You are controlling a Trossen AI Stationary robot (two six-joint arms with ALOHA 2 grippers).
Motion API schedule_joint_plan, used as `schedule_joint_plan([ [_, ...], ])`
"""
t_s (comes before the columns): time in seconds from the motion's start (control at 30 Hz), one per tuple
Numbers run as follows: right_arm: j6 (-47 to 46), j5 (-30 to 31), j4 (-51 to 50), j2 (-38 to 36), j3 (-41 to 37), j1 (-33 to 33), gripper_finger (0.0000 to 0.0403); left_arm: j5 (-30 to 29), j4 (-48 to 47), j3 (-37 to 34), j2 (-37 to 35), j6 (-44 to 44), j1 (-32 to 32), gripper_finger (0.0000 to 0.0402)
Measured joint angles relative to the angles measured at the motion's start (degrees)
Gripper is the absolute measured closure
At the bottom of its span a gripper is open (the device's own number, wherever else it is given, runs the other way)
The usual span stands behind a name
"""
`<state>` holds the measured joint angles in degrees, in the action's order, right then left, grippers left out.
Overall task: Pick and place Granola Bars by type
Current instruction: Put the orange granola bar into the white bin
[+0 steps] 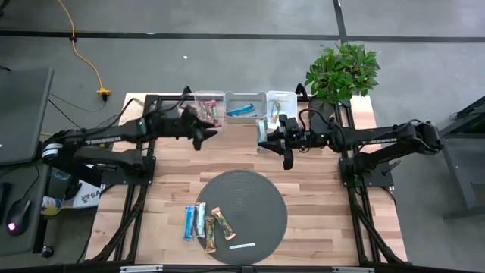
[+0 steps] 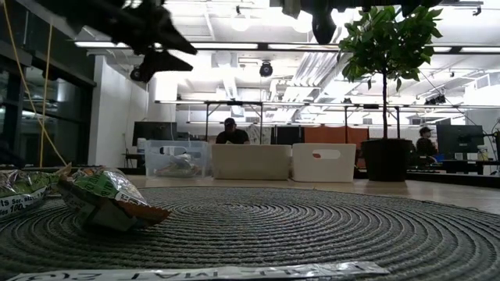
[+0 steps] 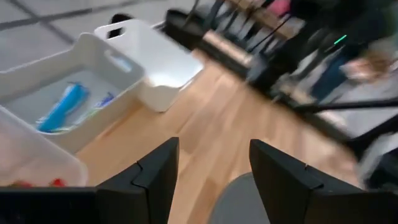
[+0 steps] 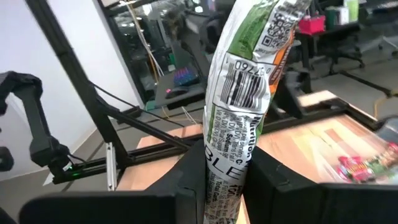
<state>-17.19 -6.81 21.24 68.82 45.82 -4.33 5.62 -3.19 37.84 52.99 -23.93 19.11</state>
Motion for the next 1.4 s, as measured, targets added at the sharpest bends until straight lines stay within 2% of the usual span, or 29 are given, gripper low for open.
schedule_joint_plan([
  [0.13,-1.4,0.8,-2.8,0.0,0.0,-1.5,0.0339,4.3,11.5,-9.6,-7.5,-1.6,0.0,0.0209],
  [0.37,-3.6,4.8,-5.4,0.0,0.0,-4.7,0.0339,15.9,26.9,-18.7,-13.8,-4.8,0.0,0.0209],
  [0.53,-5.9,9.5,-8.7,0.0,0.0,-7.9,0.0339,17.9,36.2,-25.5,-15.4,-8.9,0.0,0.0209],
  [0.83,-14.4,16.2,-18.2,0.0,0.0,-15.8,0.0339,21.6,64.7,-37.0,-15.4,-17.1,0.0,0.0209],
  [1.0,-14.6,16.9,-19.4,1.3,0.0,-19.0,0.0339,24.8,66.5,-36.8,-15.4,-17.3,-0.6,0.0209],
  [1.4,-18.6,17.6,-19.4,10.6,0.0,-20.1,0.0339,24.9,66.1,-36.9,-15.4,-16.8,-5.5,0.0209],
])
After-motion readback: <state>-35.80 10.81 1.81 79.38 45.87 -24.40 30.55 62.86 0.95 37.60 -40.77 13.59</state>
